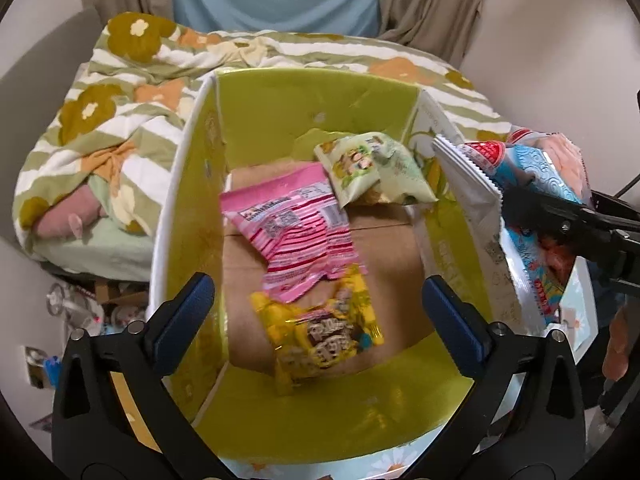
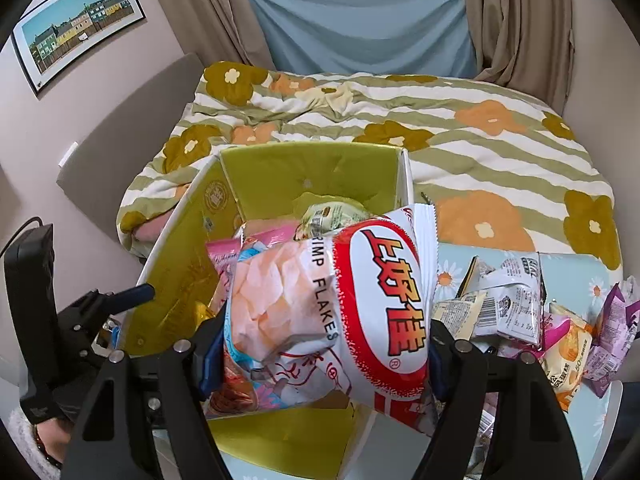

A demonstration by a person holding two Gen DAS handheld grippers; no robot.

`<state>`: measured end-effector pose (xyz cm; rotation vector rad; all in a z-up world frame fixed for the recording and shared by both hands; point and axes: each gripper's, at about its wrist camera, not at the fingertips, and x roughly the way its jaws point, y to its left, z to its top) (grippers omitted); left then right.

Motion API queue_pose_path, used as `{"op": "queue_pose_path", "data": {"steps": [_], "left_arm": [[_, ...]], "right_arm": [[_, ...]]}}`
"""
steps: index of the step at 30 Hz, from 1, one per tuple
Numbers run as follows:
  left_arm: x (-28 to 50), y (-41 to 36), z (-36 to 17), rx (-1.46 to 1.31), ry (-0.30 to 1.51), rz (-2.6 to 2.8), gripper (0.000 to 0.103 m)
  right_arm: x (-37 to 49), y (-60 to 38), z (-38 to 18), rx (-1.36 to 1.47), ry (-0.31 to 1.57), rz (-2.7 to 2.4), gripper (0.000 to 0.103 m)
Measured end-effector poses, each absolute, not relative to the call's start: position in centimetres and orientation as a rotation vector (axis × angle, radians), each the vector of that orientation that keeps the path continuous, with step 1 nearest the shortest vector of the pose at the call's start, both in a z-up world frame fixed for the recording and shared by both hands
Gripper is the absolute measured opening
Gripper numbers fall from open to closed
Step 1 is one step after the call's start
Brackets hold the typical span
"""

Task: Organize snacks
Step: 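Carry both bags into the cardboard box and open both grippers to release them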

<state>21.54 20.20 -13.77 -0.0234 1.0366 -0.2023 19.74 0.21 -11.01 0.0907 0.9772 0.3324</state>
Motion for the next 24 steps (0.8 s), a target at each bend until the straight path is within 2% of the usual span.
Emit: {"op": "queue_pose_path", "data": {"steps": [16,21,23,24], "left_arm": [[19.7,22.6,-11.8,0.004,1.004,-0.053,0.103],[19.5,23.0,-11.9,-0.016,1.001,-0.039,0.103],[19.4,23.0,-11.8,-0.019,0.996,-0.038,0.103],[19.3,22.9,-11.7,-0.020,0.992,-0.038,0.103]], "right_arm": [[21.7,2.8,-13.4,0.056,1.024,0.430,0.075],[21.5,3.3,-13.9,0.034,1.000,0.438,0.096],[21.3,3.3,-13.8,0.031,0.989,0.438,0.103],[21.2,3.2,-13.8,0.033,0.983,0.440,0.103]]}}
